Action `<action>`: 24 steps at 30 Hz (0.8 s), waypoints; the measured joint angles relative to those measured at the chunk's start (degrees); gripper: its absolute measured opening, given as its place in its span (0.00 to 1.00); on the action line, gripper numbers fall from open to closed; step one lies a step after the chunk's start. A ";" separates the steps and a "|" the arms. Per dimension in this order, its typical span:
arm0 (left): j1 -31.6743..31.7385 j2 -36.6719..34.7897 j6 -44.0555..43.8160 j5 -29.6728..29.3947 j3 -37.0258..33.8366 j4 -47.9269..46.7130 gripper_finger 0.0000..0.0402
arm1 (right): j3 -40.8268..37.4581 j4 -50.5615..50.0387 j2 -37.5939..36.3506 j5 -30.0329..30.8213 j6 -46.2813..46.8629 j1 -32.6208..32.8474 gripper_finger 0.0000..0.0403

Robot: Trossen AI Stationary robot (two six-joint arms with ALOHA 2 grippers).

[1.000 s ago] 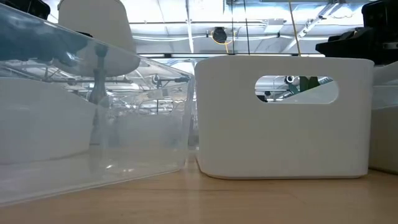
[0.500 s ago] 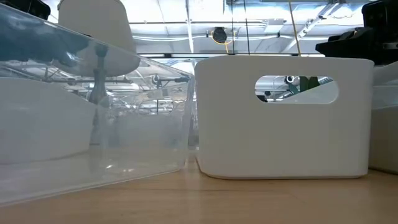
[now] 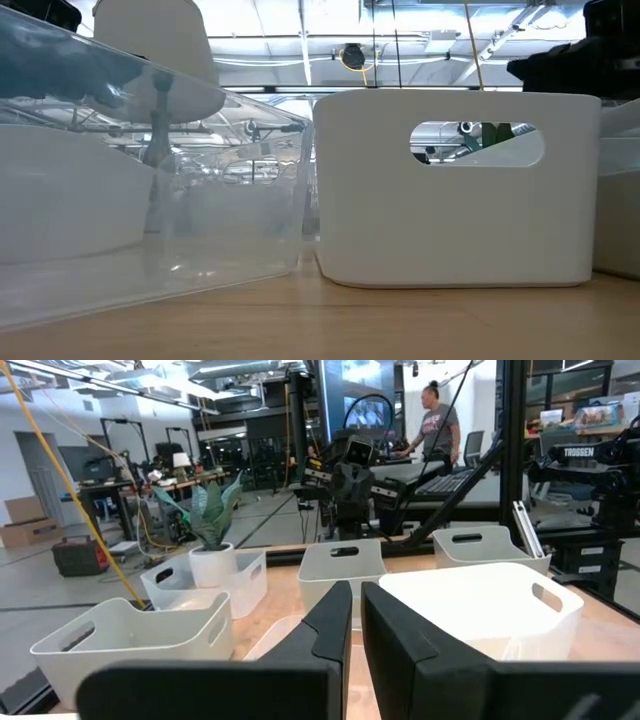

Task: Stack baskets by color
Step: Stack the middle gray bin on the top middle gray bin

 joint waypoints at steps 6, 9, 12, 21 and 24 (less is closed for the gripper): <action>0.01 0.02 0.00 0.01 0.00 0.02 0.08 | 0.00 7.44 0.00 0.08 2.35 0.00 0.00; 0.02 0.01 0.00 0.00 0.00 0.02 0.08 | 1.14 8.06 0.44 1.04 2.02 -0.02 0.00; 0.02 -0.01 0.00 0.02 0.00 0.04 0.08 | 3.45 5.71 2.97 2.33 2.27 -0.02 0.00; 0.01 0.00 0.02 0.02 0.00 0.13 0.08 | 18.22 1.71 20.10 2.91 7.96 -0.02 0.00; 0.02 -0.01 0.02 0.02 0.00 0.13 0.08 | 24.85 -4.02 27.07 2.87 12.52 0.10 0.00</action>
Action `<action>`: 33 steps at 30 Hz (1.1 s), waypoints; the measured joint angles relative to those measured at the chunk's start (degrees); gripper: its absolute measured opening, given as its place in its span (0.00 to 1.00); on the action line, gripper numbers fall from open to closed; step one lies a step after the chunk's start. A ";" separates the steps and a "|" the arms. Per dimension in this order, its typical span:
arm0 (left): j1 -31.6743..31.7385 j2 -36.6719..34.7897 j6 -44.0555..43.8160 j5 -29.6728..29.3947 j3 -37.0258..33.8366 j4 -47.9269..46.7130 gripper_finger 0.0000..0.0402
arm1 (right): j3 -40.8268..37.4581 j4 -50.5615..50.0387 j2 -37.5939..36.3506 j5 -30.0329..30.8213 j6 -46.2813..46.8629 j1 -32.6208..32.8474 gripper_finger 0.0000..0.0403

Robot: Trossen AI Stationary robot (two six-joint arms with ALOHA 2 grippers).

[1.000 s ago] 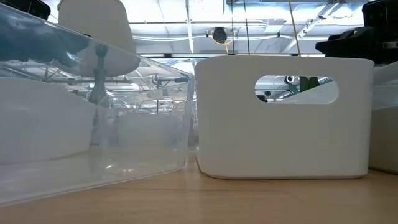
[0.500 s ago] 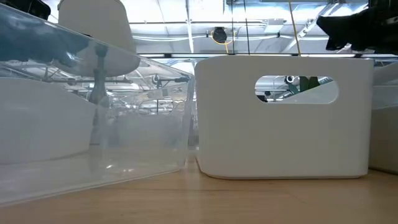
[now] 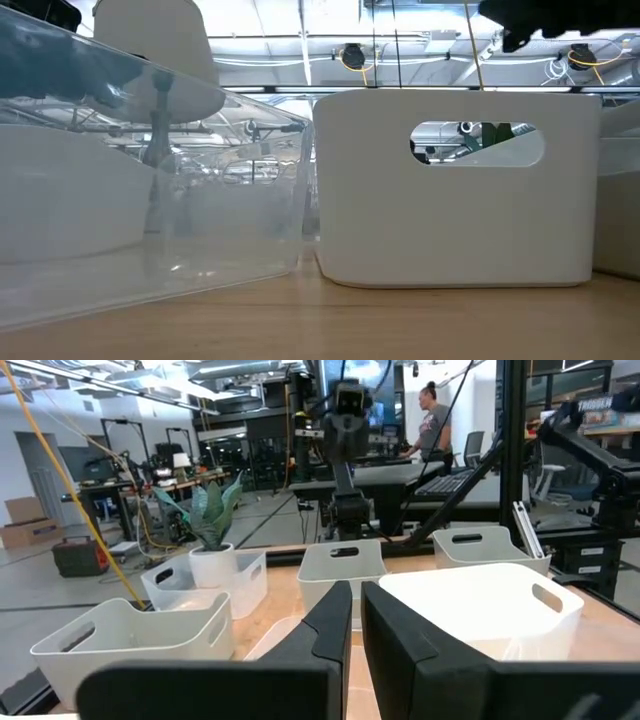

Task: Stack baskets by color
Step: Stack the middle gray bin on the top middle gray bin

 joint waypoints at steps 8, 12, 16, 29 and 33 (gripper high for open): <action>0.00 0.01 -0.12 -0.28 0.00 0.00 0.08 | 14.98 -16.76 14.61 0.44 12.49 3.66 0.00; 0.00 0.00 -0.24 -0.31 0.00 0.00 0.08 | 18.77 -24.54 19.25 3.81 15.00 6.47 0.00; 0.00 0.00 0.05 -0.32 0.00 0.00 0.08 | 22.07 -33.94 22.33 7.73 18.72 8.43 0.00; 0.00 0.00 -1.75 -0.66 0.00 -0.06 0.08 | 23.63 -50.25 26.61 6.15 31.77 12.05 0.00; 0.00 0.00 -1.75 -0.66 0.00 -0.06 0.08 | 23.63 -53.76 27.68 5.93 32.74 12.73 0.00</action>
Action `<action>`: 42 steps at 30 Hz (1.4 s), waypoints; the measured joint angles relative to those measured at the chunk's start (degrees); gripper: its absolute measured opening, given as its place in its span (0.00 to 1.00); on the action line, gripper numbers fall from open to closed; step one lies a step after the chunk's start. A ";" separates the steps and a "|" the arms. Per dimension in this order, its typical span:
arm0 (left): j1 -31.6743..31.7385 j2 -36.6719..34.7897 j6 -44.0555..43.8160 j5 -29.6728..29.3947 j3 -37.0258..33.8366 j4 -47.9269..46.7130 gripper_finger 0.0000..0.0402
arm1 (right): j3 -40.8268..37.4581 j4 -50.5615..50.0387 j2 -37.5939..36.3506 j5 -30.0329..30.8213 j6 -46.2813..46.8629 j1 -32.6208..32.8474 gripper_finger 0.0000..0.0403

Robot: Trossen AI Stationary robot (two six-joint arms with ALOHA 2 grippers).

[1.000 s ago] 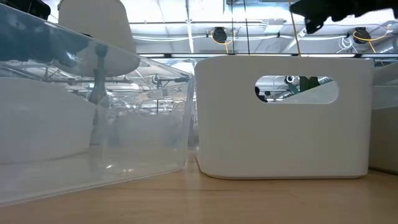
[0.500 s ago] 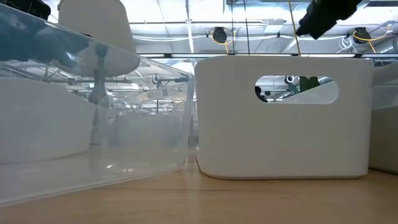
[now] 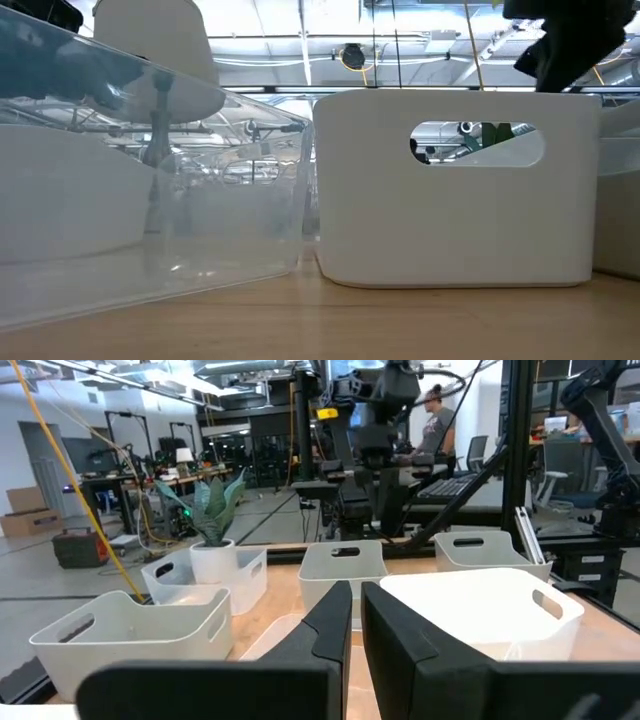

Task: Stack baskets by color
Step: Stack the middle gray bin on the top middle gray bin

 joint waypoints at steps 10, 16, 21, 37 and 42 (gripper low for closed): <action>0.00 0.01 0.22 -0.51 0.00 -0.02 0.08 | 0.00 -6.02 3.32 -1.36 0.89 0.54 0.02; 0.00 0.01 0.25 -0.92 0.00 -0.08 0.08 | 0.00 -7.50 5.68 -1.47 0.64 0.54 0.11; 0.00 0.01 0.25 -0.92 0.00 -0.15 0.08 | 0.00 -6.98 7.66 -2.78 0.36 1.81 0.21; 0.00 0.02 0.29 -0.91 0.00 -0.15 0.08 | -0.02 -11.79 13.72 -1.17 2.73 4.41 0.43; 0.00 0.01 0.29 -0.92 0.00 -0.15 0.08 | -0.02 -11.92 15.40 -1.21 1.92 4.39 0.41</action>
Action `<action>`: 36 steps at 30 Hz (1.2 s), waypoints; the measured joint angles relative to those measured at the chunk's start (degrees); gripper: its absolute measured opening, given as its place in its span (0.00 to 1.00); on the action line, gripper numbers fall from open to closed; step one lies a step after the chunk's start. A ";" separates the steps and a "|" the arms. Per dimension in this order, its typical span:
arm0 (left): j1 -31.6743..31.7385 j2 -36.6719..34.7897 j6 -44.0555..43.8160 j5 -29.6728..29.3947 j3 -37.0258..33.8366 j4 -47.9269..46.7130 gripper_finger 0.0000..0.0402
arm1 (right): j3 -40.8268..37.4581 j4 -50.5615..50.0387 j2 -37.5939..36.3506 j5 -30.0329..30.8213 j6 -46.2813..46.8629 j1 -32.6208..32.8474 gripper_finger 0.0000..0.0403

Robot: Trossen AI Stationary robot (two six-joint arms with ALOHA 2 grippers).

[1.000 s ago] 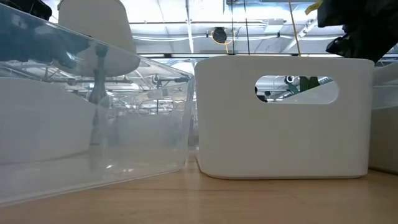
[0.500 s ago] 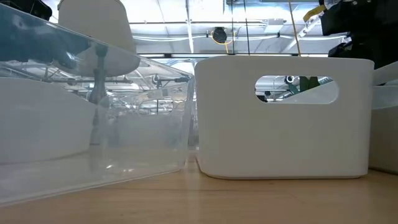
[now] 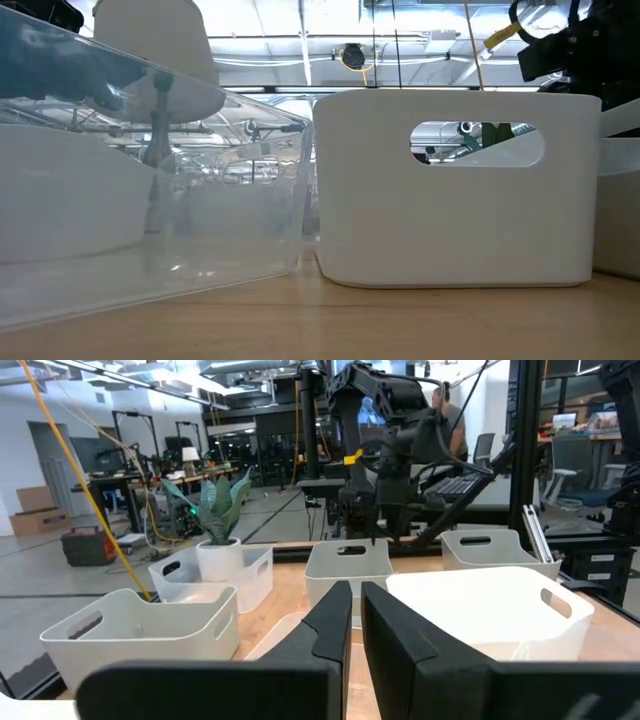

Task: Stack baskets by color
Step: Stack the middle gray bin on the top middle gray bin

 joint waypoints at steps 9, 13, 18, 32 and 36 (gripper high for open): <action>0.00 -0.01 0.00 0.00 0.00 0.02 0.08 | 0.00 0.18 3.61 -0.04 -2.71 0.00 0.35; 0.00 -0.01 0.00 -0.01 0.00 0.02 0.08 | -0.01 0.20 5.12 -0.28 -3.28 0.00 0.31; -0.01 0.00 0.00 -0.02 0.00 0.02 0.08 | -0.07 0.17 6.15 -1.75 -4.54 -0.17 0.21; 0.00 0.00 -0.31 -0.02 0.00 0.04 0.08 | -0.07 -0.01 6.16 -4.55 -7.42 -1.36 0.02; -0.02 -0.01 -0.38 -0.02 0.00 0.09 0.08 | -0.07 -0.28 6.14 -4.61 -8.63 -1.36 0.01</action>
